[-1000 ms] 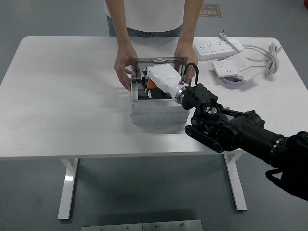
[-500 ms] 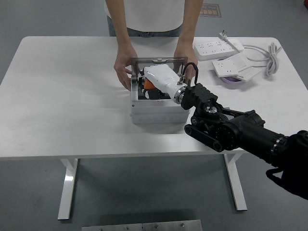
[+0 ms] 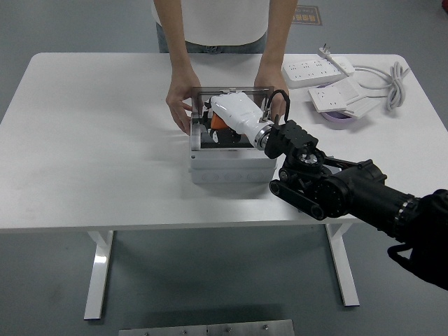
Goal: Fetch the battery,place it into the box,close the lid of the box
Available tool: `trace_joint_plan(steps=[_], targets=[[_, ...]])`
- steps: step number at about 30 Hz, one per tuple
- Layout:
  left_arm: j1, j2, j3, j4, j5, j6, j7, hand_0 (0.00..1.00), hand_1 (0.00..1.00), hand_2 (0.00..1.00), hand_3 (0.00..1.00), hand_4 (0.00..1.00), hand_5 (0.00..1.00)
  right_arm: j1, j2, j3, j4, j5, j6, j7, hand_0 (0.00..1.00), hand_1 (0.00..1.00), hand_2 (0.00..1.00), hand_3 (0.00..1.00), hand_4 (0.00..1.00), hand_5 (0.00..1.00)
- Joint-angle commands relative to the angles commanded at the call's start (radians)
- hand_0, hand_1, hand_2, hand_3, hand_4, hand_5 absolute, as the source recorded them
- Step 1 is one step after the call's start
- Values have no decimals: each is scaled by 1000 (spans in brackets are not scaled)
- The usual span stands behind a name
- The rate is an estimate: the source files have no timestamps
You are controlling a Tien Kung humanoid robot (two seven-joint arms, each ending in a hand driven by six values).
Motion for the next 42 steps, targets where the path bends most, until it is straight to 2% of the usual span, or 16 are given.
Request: trace_joint_plan(steps=[4, 5, 16, 17, 22, 23, 30, 40, 41, 42], targets=[[1, 1, 1, -1, 2, 2, 1, 445, 654, 664, 670, 789, 942, -1, 0, -3, 1, 2, 0, -1, 542, 353, 423, 498, 603, 94], [1, 1, 1, -1, 2, 2, 1, 445, 654, 664, 670, 790, 943, -1, 0, -4, 1, 3, 0, -1, 570, 433, 483, 571, 617, 239], [1, 1, 1, -1, 5, 3, 2, 445, 654, 664, 670, 789, 940, -2, 1, -7, 6, 7, -3, 0, 598, 464, 507, 590, 655, 253], [1, 1, 1, -1, 5, 3, 2, 445, 653, 662, 670, 789, 940, -2, 1, -7, 6, 8, -3, 0, 606, 470, 511, 597, 690, 293], [2, 0, 2, -1, 8, 3, 2, 445, 653, 662, 670, 789, 940, -2, 2, -10, 9, 9, -5, -6, 606, 470, 511, 597, 690, 293], [2, 0, 2, -1, 8, 3, 2, 445, 653, 659, 668, 788, 937, -2, 2, -10, 9, 9, -5, -8, 618, 476, 520, 600, 719, 289], [1, -1, 3, -2, 9, 4, 4, 443, 652, 661, 667, 786, 933, 4, -3, -7, 22, 29, -4, -27, 624, 477, 522, 603, 709, 269], [0, -1, 5, -3, 4, 9, 4, 443, 651, 657, 665, 787, 928, 12, -13, -19, 27, 90, -44, -50, 613, 468, 518, 591, 706, 280], [0, -1, 6, -3, 4, 9, 5, 443, 651, 657, 666, 785, 927, 11, -14, -21, 28, 91, -47, -53, 311, 344, 410, 496, 600, 194], [1, 0, 6, -4, 4, 10, 5, 443, 651, 657, 666, 785, 927, 11, -14, -23, 29, 93, -50, -56, 311, 344, 410, 496, 600, 194]])
